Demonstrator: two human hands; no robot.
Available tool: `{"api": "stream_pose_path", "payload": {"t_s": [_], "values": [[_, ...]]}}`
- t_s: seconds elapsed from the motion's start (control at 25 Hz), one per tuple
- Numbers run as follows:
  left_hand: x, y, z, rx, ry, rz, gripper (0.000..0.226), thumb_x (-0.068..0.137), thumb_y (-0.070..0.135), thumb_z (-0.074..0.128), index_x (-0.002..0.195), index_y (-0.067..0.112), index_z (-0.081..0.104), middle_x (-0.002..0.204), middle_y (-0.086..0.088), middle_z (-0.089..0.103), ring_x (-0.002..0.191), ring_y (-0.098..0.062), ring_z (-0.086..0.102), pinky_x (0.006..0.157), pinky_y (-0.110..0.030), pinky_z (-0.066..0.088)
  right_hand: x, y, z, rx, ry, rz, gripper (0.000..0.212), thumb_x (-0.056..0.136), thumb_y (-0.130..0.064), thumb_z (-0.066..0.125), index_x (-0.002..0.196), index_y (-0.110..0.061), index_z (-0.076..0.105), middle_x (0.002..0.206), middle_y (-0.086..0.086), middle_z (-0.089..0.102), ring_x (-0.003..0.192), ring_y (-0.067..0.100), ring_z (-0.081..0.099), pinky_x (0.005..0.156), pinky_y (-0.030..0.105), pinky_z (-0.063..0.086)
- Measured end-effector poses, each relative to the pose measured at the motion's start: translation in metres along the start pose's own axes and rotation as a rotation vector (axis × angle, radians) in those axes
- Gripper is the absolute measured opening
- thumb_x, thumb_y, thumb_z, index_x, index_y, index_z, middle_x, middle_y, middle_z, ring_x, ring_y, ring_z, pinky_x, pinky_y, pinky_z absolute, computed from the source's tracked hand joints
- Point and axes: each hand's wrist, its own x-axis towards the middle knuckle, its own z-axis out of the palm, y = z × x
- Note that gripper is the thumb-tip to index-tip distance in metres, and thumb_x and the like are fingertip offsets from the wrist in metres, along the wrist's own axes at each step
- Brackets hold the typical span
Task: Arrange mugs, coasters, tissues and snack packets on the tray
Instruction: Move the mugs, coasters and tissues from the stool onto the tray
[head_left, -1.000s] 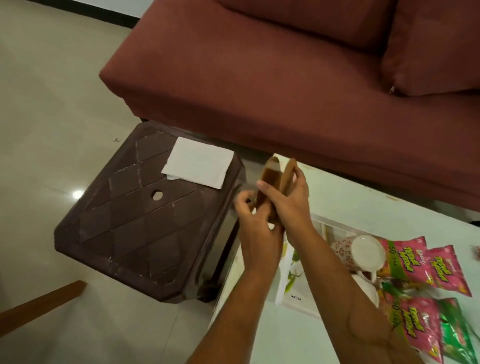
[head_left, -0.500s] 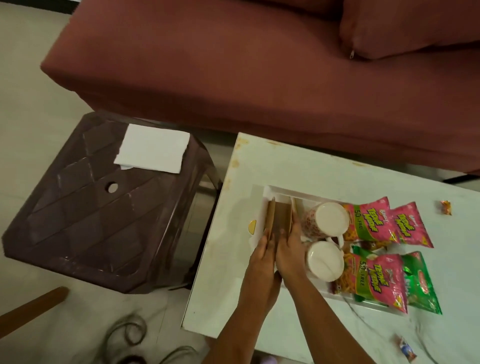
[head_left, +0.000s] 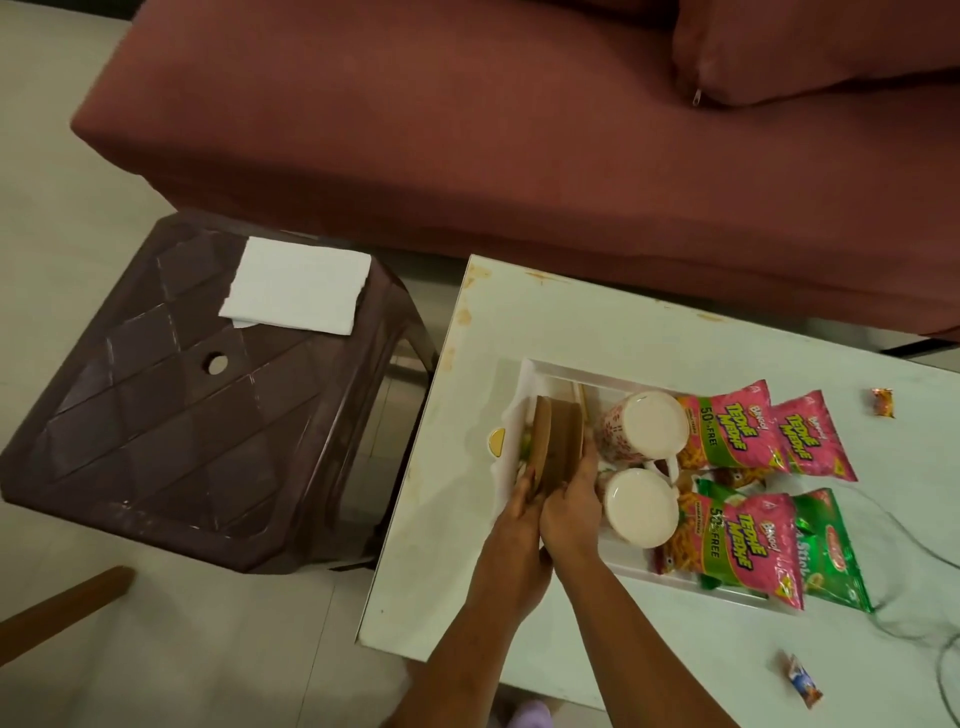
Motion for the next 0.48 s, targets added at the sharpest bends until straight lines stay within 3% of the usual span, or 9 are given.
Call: {"api": "stream_pose_path", "payload": {"t_s": [0.08, 0.2, 0.28, 0.36, 0.44, 0.48], "values": [[0.002, -0.006, 0.001, -0.183, 0.001, -0.096, 0.029, 0.097, 0.041, 0.042, 0.123, 0.041, 0.053, 0.123, 0.006, 0.064, 0.108, -0.007, 0.064, 0.078, -0.023, 0.056, -0.002, 0.002, 0.003, 0.006, 0.004, -0.01, 0.077, 0.086, 0.003, 0.043, 0.148, -0.03, 0.011, 0.124, 0.014, 0.058, 0.091, 0.016, 0.052, 0.085, 0.027, 0.04], [0.001, 0.0, 0.002, -0.135, 0.029, -0.052, 0.036, 0.096, 0.041, 0.043, 0.131, 0.038, 0.047, 0.126, 0.012, 0.062, 0.117, -0.01, 0.059, 0.092, -0.028, 0.053, -0.005, -0.003, 0.004, 0.009, 0.036, -0.01, 0.077, 0.087, 0.006, 0.041, 0.149, -0.024, 0.007, 0.135, 0.014, 0.051, 0.113, 0.025, 0.054, 0.1, 0.032, 0.039], [0.0, 0.005, -0.006, -0.122, 0.045, -0.038, 0.03, 0.095, 0.044, 0.044, 0.124, 0.044, 0.051, 0.127, 0.014, 0.061, 0.116, -0.011, 0.06, 0.099, -0.035, 0.051, -0.006, -0.013, 0.002, -0.052, 0.088, -0.096, 0.077, 0.086, 0.008, 0.041, 0.15, -0.017, 0.007, 0.15, 0.013, 0.033, 0.137, 0.027, 0.036, 0.114, 0.037, 0.03], [0.008, 0.013, -0.023, -0.056, 0.156, -0.031, 0.02, 0.094, 0.042, 0.047, 0.107, 0.045, 0.062, 0.118, 0.007, 0.067, 0.11, -0.015, 0.065, 0.094, -0.038, 0.054, -0.004, -0.032, 0.0, -0.297, 0.132, -0.269, 0.072, 0.089, -0.003, 0.047, 0.149, -0.013, 0.009, 0.158, 0.011, 0.014, 0.145, 0.027, 0.019, 0.116, 0.04, 0.027], [0.021, 0.028, -0.059, 0.042, 0.256, 0.035, 0.02, 0.091, 0.021, 0.052, 0.104, 0.032, 0.061, 0.125, -0.001, 0.059, 0.115, -0.021, 0.06, 0.096, -0.04, 0.052, -0.002, -0.058, 0.005, -0.557, 0.116, -0.443, 0.066, 0.092, -0.013, 0.042, 0.149, -0.012, 0.009, 0.16, 0.009, 0.004, 0.147, 0.027, 0.011, 0.114, 0.041, 0.032], [0.03, 0.034, -0.079, 0.022, 0.323, 0.03, 0.027, 0.086, 0.005, 0.053, 0.104, 0.024, 0.058, 0.128, -0.001, 0.051, 0.116, -0.02, 0.056, 0.098, -0.033, 0.05, -0.001, -0.075, 0.011, -0.567, 0.095, -0.497, 0.064, 0.093, -0.014, 0.041, 0.149, -0.014, 0.01, 0.16, 0.007, 0.004, 0.147, 0.025, 0.012, 0.114, 0.039, 0.033]]}}
